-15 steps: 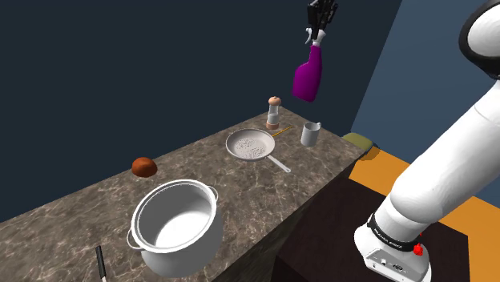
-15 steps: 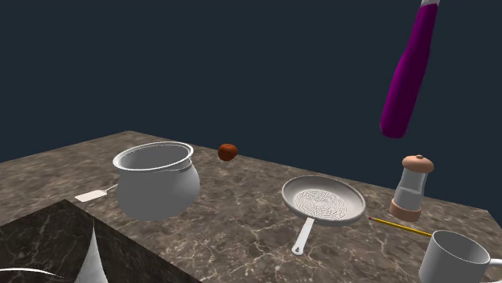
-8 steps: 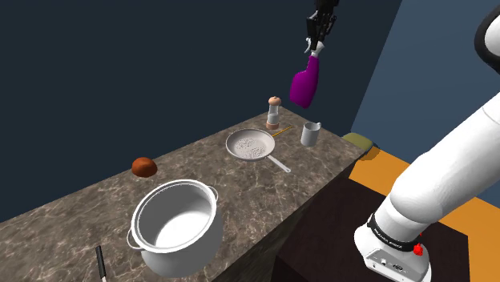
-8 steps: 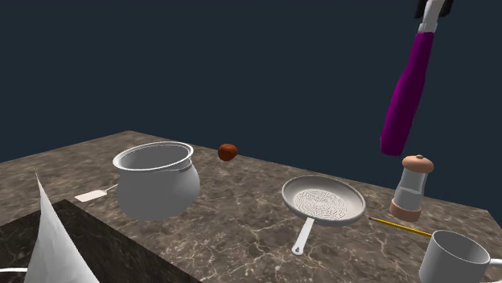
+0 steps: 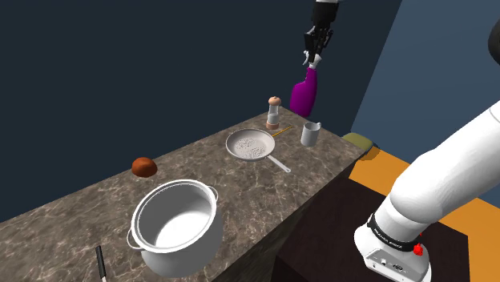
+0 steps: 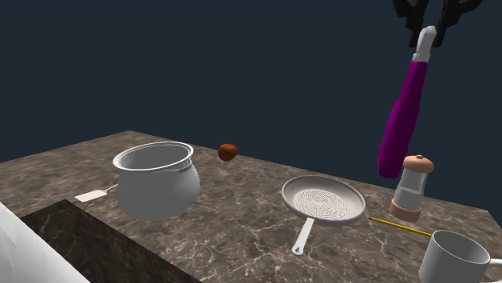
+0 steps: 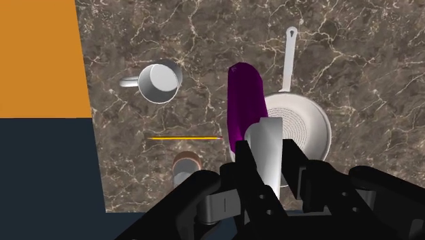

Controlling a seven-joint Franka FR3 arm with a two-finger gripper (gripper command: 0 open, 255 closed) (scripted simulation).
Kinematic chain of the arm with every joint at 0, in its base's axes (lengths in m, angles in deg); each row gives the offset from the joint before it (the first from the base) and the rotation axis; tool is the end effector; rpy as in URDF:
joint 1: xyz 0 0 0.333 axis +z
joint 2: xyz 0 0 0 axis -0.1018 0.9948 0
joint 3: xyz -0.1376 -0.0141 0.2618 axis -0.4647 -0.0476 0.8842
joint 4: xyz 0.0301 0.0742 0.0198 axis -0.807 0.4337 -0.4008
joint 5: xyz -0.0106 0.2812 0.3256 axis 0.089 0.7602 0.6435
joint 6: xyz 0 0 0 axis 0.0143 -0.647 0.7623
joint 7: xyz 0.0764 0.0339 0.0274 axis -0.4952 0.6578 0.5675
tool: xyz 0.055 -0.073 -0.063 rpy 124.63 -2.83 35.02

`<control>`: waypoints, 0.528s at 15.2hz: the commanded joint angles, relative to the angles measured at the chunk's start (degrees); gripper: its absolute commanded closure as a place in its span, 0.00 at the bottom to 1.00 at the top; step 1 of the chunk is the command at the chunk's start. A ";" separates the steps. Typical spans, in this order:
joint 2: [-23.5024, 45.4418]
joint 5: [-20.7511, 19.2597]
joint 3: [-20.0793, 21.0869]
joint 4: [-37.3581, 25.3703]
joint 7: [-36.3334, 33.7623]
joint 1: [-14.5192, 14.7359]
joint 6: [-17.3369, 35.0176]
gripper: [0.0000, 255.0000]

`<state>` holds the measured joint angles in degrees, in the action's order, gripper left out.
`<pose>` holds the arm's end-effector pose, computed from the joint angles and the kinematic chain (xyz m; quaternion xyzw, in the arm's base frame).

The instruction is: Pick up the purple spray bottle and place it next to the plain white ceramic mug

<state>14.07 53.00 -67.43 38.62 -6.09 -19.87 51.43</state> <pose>0.4721 -0.2043 0.6451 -0.9964 0.0828 -0.0100 0.0123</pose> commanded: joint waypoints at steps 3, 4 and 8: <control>-0.98 -0.13 0.05 4.35 -0.07 -0.03 3.41 1.00; -1.19 -0.16 0.05 5.34 -0.08 -0.04 4.20 1.00; -1.91 -0.26 0.05 9.18 -0.09 -0.08 7.33 1.00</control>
<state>12.55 52.78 -67.40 46.39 -6.15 -19.95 57.69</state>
